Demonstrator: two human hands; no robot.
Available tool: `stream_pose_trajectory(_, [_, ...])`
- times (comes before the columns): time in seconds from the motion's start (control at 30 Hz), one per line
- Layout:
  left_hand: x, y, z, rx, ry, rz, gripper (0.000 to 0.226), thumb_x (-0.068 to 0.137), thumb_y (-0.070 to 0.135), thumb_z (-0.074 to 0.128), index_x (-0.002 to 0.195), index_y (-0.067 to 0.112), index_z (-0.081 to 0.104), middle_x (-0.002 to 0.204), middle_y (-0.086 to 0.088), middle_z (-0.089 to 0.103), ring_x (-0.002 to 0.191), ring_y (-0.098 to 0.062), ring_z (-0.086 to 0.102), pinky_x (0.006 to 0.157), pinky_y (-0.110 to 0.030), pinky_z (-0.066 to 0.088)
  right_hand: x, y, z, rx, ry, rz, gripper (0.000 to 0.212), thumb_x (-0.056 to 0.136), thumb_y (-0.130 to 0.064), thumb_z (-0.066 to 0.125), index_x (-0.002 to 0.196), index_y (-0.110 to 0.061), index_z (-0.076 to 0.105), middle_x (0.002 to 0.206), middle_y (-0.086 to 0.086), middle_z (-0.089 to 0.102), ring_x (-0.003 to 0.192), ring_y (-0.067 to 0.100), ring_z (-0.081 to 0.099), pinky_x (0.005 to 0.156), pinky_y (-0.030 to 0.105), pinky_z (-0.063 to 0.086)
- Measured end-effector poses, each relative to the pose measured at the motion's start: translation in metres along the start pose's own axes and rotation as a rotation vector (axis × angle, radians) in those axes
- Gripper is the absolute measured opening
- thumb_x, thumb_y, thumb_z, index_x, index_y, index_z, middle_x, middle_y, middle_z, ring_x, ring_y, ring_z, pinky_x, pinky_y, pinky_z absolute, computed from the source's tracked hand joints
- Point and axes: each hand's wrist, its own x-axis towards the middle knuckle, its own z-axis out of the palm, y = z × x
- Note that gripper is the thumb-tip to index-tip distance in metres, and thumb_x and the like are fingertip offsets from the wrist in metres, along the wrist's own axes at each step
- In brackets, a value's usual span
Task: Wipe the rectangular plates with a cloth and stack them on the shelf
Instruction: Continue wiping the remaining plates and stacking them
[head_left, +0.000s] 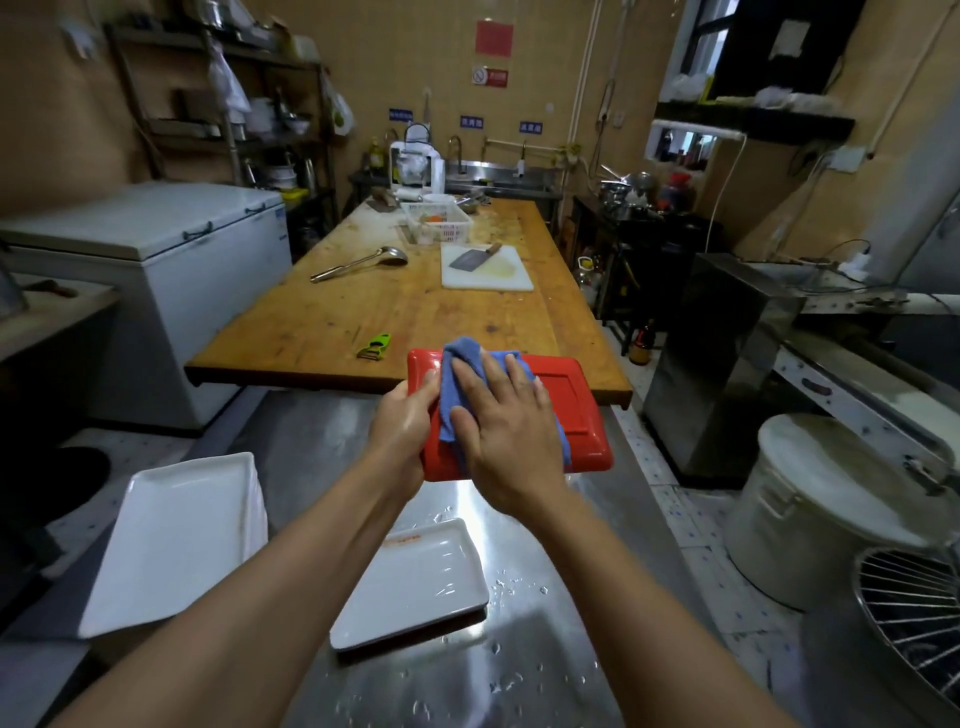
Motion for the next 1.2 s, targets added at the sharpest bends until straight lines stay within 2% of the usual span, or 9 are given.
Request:
stream_pose_trajectory(0.17, [-0.008,-0.002,-0.013,-0.053,0.018,0.012,0.019,0.098,0.019,0.046,0.091,0.013,0.062,0.071,-0.003,0.070,0.055,-0.013,0.067,0.052,-0.026,0.055,0.020,0.010,-0.005,-0.083,-0.051,0.063,0.056,0.093,-0.045,0.018,0.147,-0.031,0.024,0.154,0.000,0.024,0.144,0.023,0.011,0.116,0.046,0.005])
stream_pose_trajectory(0.3, [-0.008,-0.004,-0.027,-0.091,0.040,-0.005,0.017,0.098,0.020,0.048,0.091,0.013,0.062,0.067,-0.003,0.071,0.055,-0.015,0.068,0.047,-0.028,0.054,0.023,0.030,-0.005,-0.092,0.009,0.168,0.059,0.092,-0.046,0.017,0.143,-0.024,0.034,0.143,0.006,0.039,0.136,0.027,0.027,0.112,0.044,0.021])
stream_pose_trajectory(0.5, [-0.003,-0.002,-0.047,-0.144,0.092,-0.068,0.017,0.097,0.023,0.049,0.093,0.011,0.061,0.062,-0.001,0.070,0.052,-0.015,0.067,0.046,-0.032,0.056,0.024,0.039,-0.006,0.150,-0.068,0.330,0.049,0.101,-0.035,0.027,0.147,-0.021,0.026,0.146,0.012,0.032,0.121,0.031,0.044,0.097,0.042,0.037])
stream_pose_trajectory(0.67, [0.009,0.000,-0.067,-0.165,0.172,-0.092,0.018,0.095,0.029,0.053,0.092,0.015,0.063,0.062,0.002,0.071,0.055,-0.014,0.067,0.058,-0.034,0.056,0.003,0.025,-0.010,0.148,-0.110,0.230,0.041,0.101,-0.016,0.028,0.137,0.003,0.036,0.148,0.018,0.031,0.120,0.038,0.040,0.095,0.048,0.039])
stream_pose_trajectory(0.77, [0.013,0.000,-0.078,-0.180,0.224,-0.108,0.020,0.094,0.033,0.054,0.096,0.016,0.065,0.071,0.000,0.072,0.067,-0.019,0.067,0.066,-0.037,0.054,-0.011,0.018,0.000,0.223,-0.002,0.198,0.051,0.095,-0.024,0.023,0.131,0.006,0.042,0.140,0.021,0.042,0.115,0.039,0.045,0.093,0.049,0.041])
stream_pose_trajectory(0.87, [0.015,-0.002,-0.089,-0.181,0.245,-0.134,0.025,0.094,0.035,0.053,0.109,0.018,0.063,0.092,-0.005,0.070,0.080,-0.024,0.066,0.072,-0.042,0.054,-0.017,0.021,0.020,0.454,0.099,0.332,0.037,0.099,-0.027,0.026,0.113,-0.006,0.054,0.102,0.015,0.062,0.093,0.032,0.058,0.081,0.047,0.047])
stream_pose_trajectory(0.93, [0.013,-0.001,-0.098,-0.183,0.261,-0.142,0.024,0.095,0.035,0.050,0.109,0.019,0.062,0.091,-0.006,0.069,0.078,-0.024,0.066,0.066,-0.040,0.053,-0.019,0.025,0.029,0.507,0.119,0.418,0.024,0.100,-0.024,0.034,0.096,-0.009,0.052,0.081,0.009,0.061,0.075,0.024,0.058,0.070,0.040,0.048])
stream_pose_trajectory(1.1, [0.008,0.018,-0.123,-0.221,0.300,-0.085,0.035,0.095,0.037,0.051,0.123,0.017,0.059,0.111,-0.011,0.067,0.097,-0.030,0.065,0.081,-0.048,0.053,-0.030,0.015,0.037,0.649,0.066,0.403,0.025,0.099,-0.014,0.038,0.086,-0.023,0.057,0.058,-0.003,0.056,0.051,0.002,0.055,0.051,0.013,0.040])
stream_pose_trajectory(1.2, [-0.001,0.030,-0.137,-0.095,0.337,0.112,0.024,0.097,0.029,0.050,0.115,0.016,0.057,0.095,-0.006,0.069,0.075,-0.018,0.069,0.062,-0.034,0.056,-0.024,-0.001,0.042,0.662,0.039,0.383,0.025,0.098,-0.013,0.039,0.082,-0.026,0.053,0.061,-0.010,0.055,0.055,-0.011,0.054,0.051,0.008,0.037])
